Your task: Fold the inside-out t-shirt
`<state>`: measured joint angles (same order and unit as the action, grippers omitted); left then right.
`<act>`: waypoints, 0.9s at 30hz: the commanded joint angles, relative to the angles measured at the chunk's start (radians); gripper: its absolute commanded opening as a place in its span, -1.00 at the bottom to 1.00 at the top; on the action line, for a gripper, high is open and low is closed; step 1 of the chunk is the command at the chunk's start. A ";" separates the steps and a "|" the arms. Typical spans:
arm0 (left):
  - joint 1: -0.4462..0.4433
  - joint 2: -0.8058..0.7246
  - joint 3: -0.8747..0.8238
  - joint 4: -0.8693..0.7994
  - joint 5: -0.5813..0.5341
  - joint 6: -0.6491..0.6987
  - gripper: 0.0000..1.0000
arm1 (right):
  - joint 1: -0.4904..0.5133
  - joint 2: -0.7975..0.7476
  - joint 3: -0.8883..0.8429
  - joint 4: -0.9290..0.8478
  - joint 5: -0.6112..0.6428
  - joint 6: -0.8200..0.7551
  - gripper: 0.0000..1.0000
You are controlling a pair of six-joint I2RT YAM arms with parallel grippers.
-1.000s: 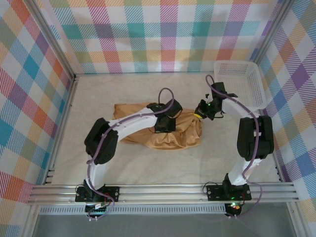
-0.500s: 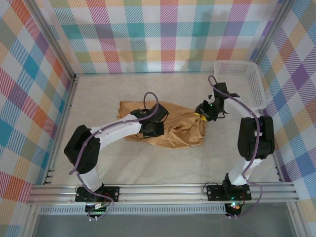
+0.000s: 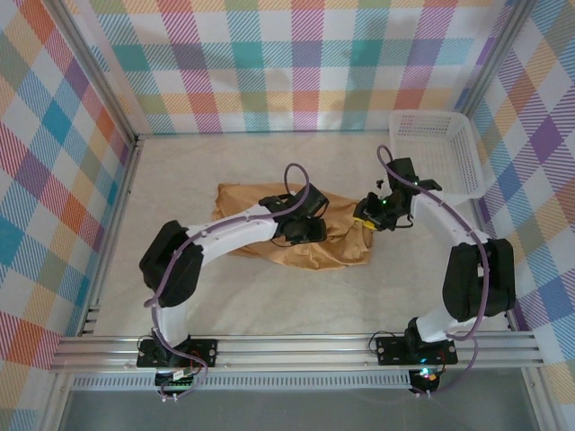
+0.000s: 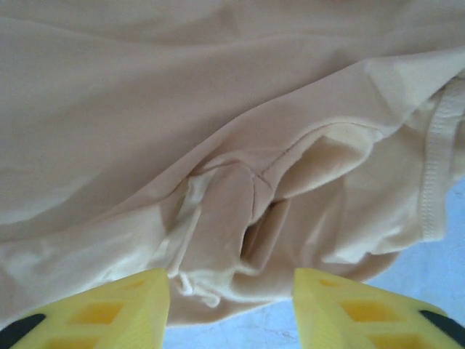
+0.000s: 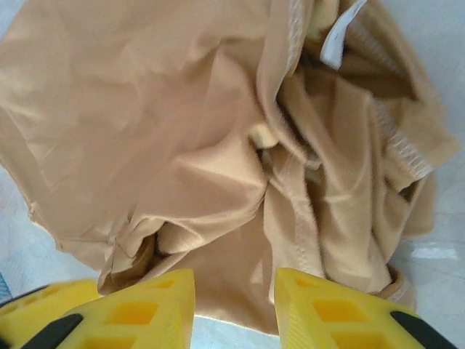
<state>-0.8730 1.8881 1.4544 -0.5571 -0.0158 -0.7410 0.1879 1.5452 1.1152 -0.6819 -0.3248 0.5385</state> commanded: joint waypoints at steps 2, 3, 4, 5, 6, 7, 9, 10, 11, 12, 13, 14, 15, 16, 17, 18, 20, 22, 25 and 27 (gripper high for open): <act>-0.011 0.108 0.076 -0.035 -0.010 -0.005 -0.45 | 0.074 0.043 -0.019 0.056 -0.068 0.050 -0.33; -0.012 0.121 0.087 -0.041 -0.009 -0.005 -0.59 | 0.088 0.061 -0.017 0.073 -0.075 0.063 -0.33; -0.011 0.125 0.092 -0.043 -0.009 -0.007 -0.73 | 0.105 0.078 -0.013 0.090 -0.077 0.076 -0.33; -0.011 0.123 0.089 -0.042 -0.009 -0.012 -0.87 | 0.126 0.105 -0.008 0.113 -0.075 0.093 -0.33; -0.011 0.116 0.085 -0.040 -0.010 -0.012 -0.97 | 0.140 0.128 -0.002 0.130 -0.073 0.108 -0.33; -0.011 0.109 0.082 -0.041 -0.014 -0.011 -1.00 | 0.154 0.148 0.004 0.144 -0.072 0.120 -0.32; -0.011 0.091 0.077 -0.051 -0.029 -0.009 -1.00 | 0.177 0.197 0.020 0.162 -0.079 0.137 -0.31; -0.010 0.085 0.076 -0.054 -0.033 -0.007 -1.00 | 0.185 0.216 0.028 0.163 -0.075 0.140 -0.30; -0.009 0.079 0.074 -0.056 -0.034 -0.006 -1.00 | 0.190 0.232 0.035 0.169 -0.071 0.147 -0.29; -0.009 0.076 0.070 -0.055 -0.034 -0.005 -1.00 | 0.193 0.244 0.037 0.174 -0.072 0.152 -0.27; -0.008 0.074 0.067 -0.054 -0.031 -0.006 -1.00 | 0.194 0.253 0.039 0.179 -0.071 0.157 -0.25; -0.006 0.071 0.062 -0.052 -0.030 -0.005 -1.00 | 0.196 0.262 0.043 0.180 -0.069 0.159 -0.22; -0.005 0.070 0.059 -0.052 -0.028 -0.006 -1.00 | 0.197 0.267 0.044 0.179 -0.059 0.161 -0.19; -0.005 0.067 0.054 -0.051 -0.025 -0.006 -1.00 | 0.199 0.269 0.044 0.180 -0.045 0.162 -0.17; -0.004 0.064 0.050 -0.048 -0.023 -0.006 -1.00 | 0.199 0.272 0.045 0.183 -0.031 0.163 -0.17; -0.006 0.058 0.043 -0.042 -0.021 -0.006 -1.00 | 0.199 0.278 0.049 0.188 -0.017 0.164 -0.24; -0.006 0.047 0.030 -0.035 -0.020 -0.007 -1.00 | 0.199 0.294 0.074 0.177 -0.002 0.158 -0.61; -0.005 0.035 0.009 -0.031 -0.024 -0.005 -1.00 | 0.199 0.297 0.114 0.150 0.000 0.145 -1.00; 0.000 0.023 -0.008 -0.046 -0.044 0.017 -1.00 | 0.199 0.259 0.177 0.079 0.002 0.114 -1.00; 0.014 0.019 -0.014 -0.067 -0.057 0.037 -1.00 | 0.197 0.217 0.225 0.008 0.011 0.083 -1.00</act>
<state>-0.8707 1.9469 1.4624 -0.5766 -0.0456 -0.7376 0.3813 1.8290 1.2667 -0.5774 -0.3344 0.6701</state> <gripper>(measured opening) 0.049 0.048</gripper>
